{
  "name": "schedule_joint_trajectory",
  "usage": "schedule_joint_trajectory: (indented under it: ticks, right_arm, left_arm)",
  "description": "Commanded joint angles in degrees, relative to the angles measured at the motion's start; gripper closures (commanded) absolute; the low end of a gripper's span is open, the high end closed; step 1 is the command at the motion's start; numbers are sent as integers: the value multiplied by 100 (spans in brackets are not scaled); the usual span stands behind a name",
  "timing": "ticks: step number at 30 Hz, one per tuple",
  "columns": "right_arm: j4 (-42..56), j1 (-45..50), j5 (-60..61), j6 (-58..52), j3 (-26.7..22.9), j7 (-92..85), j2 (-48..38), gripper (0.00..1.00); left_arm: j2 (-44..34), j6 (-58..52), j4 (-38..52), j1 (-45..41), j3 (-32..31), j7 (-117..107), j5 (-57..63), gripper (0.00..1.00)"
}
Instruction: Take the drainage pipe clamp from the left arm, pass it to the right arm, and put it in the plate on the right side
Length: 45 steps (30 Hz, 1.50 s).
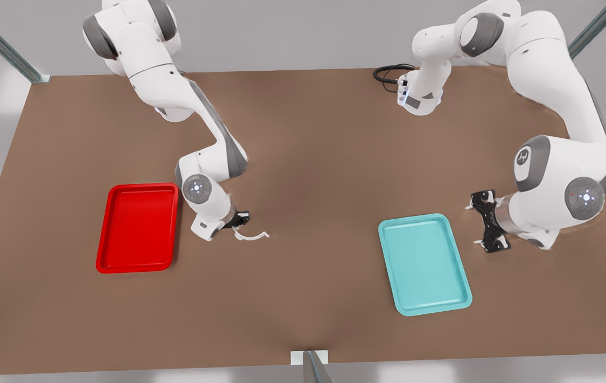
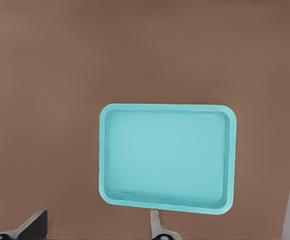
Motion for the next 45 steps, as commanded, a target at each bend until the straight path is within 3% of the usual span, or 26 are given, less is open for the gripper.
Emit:
schedule_joint_trajectory:
  ticks: [1, 3, 5, 8, 12, 20, 21, 22, 28, 29, 31, 32, 34, 36, 39, 45]
  right_arm:
    - [-176, -327, -51, -185, -14, -1097, -117, 79]
    - [-457, -898, -69, -185, -15, -1808, -284, 79]
    - [-1055, -1549, -613, -220, -32, -2582, -987, 79]
    - [-1064, -2358, -1246, -202, -41, -3382, -1120, 79]
    - [-1178, -3149, -1774, 421, -58, -3866, -794, 79]
    - [-1530, -3228, -1756, 633, -58, -3875, -540, 79]
    - [-1521, -3228, -1712, 606, -58, -3840, -513, 63]
    - [-1521, -3228, -1695, 580, -58, -3840, -513, 0]
    - [-1381, -3158, -1712, 562, -6, -3849, -504, 0]
    - [-820, -2957, -1669, 431, 143, -3831, -478, 0]
    - [1641, -2271, -1625, -2020, 170, -3690, 58, 0]
    - [2091, -2059, -1432, -2698, 179, -2797, 67, 0]
    - [2074, -1656, -1500, -3647, 117, -1002, -169, 0]
    - [1539, -1699, -1590, -4096, 144, -966, -1153, 0]
    - [439, -1875, -1273, -3718, 100, -983, -2420, 0]
    - [553, -1998, -1334, -3920, 29, -737, -2772, 0]
  left_arm:
    - [-951, 297, -1380, 98, 157, 11584, -164, 0]
    - [-493, -512, -756, 169, 78, 13399, -86, 0]
    - [-273, -617, -220, -526, -71, 11785, 398, 0]
    - [-194, -872, -79, -509, -19, 8284, 346, 0]
    - [-229, -907, 26, -95, -45, 9145, -191, 0]
    - [-247, -907, 35, -34, -63, 9189, 29, 0]
    - [-247, -907, 35, -34, -71, 9189, 29, 0]
    - [-247, -898, 35, -34, -71, 9198, 29, 0]
    - [-247, -890, 35, -69, -80, 9189, 117, 0]
    - [-247, -890, 35, -60, -89, 9189, 117, 0]
    - [-273, -898, 35, -78, -98, 9189, 170, 0]
    - [-299, -898, 35, -78, -98, 9189, 205, 0]
    - [-299, -907, 44, -69, -203, 9189, 205, 0]
    - [-308, -907, 35, -69, -212, 9189, 284, 0]
    - [-308, -907, 35, -86, -273, 9181, 354, 0]
    - [-299, -907, 26, -60, -265, 9189, 319, 0]
